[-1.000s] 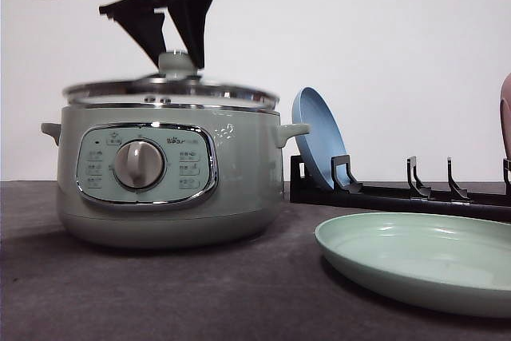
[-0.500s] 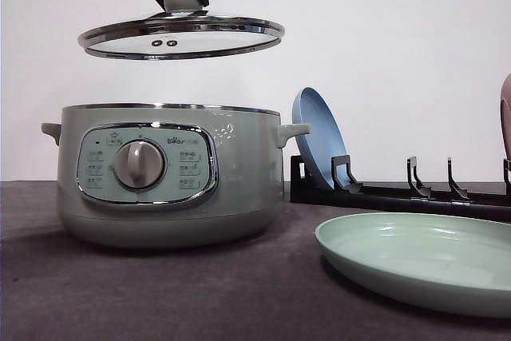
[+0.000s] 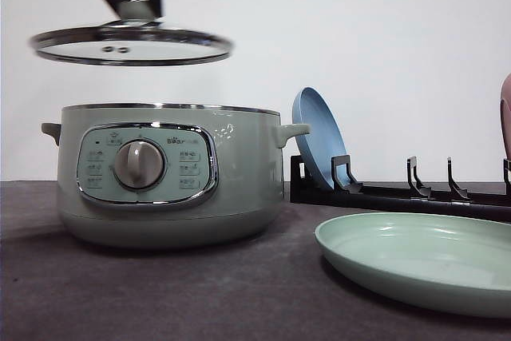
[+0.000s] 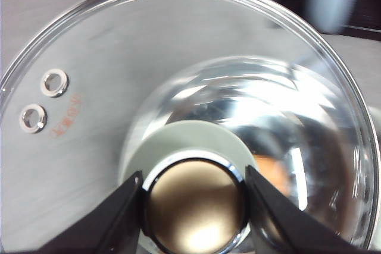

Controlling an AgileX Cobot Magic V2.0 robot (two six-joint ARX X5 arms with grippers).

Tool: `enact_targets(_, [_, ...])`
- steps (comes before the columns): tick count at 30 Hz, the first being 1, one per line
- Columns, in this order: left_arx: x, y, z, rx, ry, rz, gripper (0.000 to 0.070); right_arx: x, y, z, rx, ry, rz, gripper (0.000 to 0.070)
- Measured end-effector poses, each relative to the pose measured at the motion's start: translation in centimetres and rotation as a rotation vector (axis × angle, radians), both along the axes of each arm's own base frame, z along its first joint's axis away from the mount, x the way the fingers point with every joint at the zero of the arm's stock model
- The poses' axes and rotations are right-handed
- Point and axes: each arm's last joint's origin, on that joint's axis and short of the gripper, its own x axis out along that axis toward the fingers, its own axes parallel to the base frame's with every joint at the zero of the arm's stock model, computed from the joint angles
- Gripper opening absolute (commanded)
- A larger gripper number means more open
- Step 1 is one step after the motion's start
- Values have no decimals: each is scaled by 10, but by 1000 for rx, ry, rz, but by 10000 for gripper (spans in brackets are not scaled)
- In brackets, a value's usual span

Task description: Transfer potato from steamer to green plate

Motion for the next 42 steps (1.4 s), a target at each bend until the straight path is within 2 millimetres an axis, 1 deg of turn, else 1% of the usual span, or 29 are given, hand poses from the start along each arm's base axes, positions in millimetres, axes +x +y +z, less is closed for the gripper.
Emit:
enact_targets(5, [9,38,-1,7,10,108,0,2,2,-1,17,20,40,548])
enact_targets(8, [12,57,-1,11,9,162,0,11,6,-3,18,75,58,548])
enact_targets(11, [14,73,-1,11,9,205,0,25,11,-2,11,133,72,547])
enact_targets(15, [16,92,-1,11,12,256,0,44,19,4,-1,185,82,548])
enact_targets(18, [15,100,-1,15,19,281,0,62,25,13,-15,205,89,547])
enact_targets(21, [15,102,-1,16,20,287,0,88,39,27,-48,216,122,547])
enact_targets(24, [15,102,-1,11,21,284,0,116,55,40,-95,228,155,547])
enact_targets(29, [15,103,-1,11,23,288,0,170,91,60,-231,237,212,548])
enact_targets(33, [15,103,-1,11,23,289,0,209,129,64,-362,222,263,548])
enact_targets(37, [15,103,-1,11,23,288,0,244,171,52,-432,197,341,548])
enact_targets(40, [15,103,-1,11,23,288,0,262,202,32,-460,180,402,548])
enact_targets(42, [15,103,-1,11,22,288,0,271,220,18,-475,165,440,548])
